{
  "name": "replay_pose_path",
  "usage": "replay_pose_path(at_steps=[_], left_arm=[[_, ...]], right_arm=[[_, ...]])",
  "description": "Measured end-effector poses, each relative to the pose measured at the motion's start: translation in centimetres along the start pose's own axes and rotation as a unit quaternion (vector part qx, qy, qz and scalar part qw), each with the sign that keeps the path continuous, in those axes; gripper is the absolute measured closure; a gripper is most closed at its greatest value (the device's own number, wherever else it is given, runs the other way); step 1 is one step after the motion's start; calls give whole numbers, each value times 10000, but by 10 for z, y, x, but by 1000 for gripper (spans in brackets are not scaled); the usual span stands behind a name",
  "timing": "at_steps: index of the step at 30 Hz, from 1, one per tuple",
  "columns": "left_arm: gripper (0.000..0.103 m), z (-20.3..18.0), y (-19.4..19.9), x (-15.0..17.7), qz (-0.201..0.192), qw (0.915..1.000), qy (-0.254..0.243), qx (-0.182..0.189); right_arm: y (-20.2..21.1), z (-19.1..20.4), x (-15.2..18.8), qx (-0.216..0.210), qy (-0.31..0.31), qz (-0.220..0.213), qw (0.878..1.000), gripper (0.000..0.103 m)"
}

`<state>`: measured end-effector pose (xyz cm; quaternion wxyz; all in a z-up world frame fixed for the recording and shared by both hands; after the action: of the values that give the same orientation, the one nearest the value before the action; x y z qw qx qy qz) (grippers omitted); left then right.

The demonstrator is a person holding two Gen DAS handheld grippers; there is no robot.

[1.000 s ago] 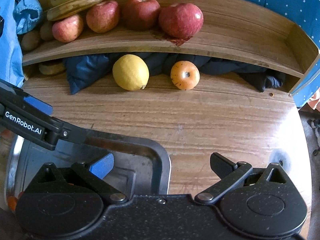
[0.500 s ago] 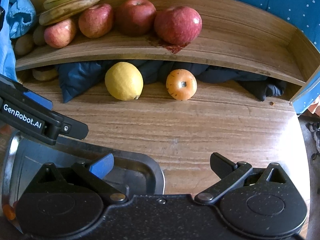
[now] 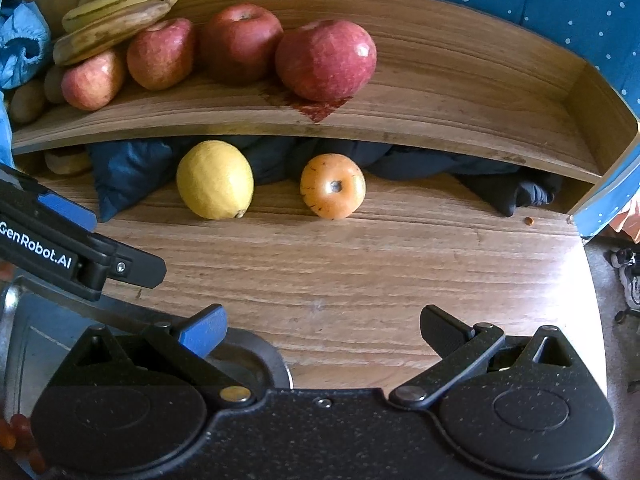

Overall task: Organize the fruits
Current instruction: 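Withdraw both grippers from the tray back toward the shelf, then reach the right gripper toward the spotted pear while the left reaches the lemon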

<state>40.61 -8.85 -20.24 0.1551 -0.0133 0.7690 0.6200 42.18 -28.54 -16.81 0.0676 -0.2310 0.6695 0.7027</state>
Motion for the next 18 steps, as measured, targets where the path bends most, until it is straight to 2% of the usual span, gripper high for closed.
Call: replay_pose_path(at_steps=[18], left_arm=[[1, -10, -18, -23, -122, 9994, 294, 151]], right_arm=[[-15, -16, -1, 251, -137, -149, 9995, 1]])
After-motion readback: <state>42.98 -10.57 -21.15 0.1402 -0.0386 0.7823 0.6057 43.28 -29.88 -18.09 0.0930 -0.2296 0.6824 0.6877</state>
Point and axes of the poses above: each gripper's, at about its wrist camera, not at the fingertips, and y roughly against the way its jaws point, z to its left, x to its underside, the point moved 9 cm from there along -y, roughly the way its jaws point, and after that the axes turned 1 degree about -y, right-handed, at the moved point
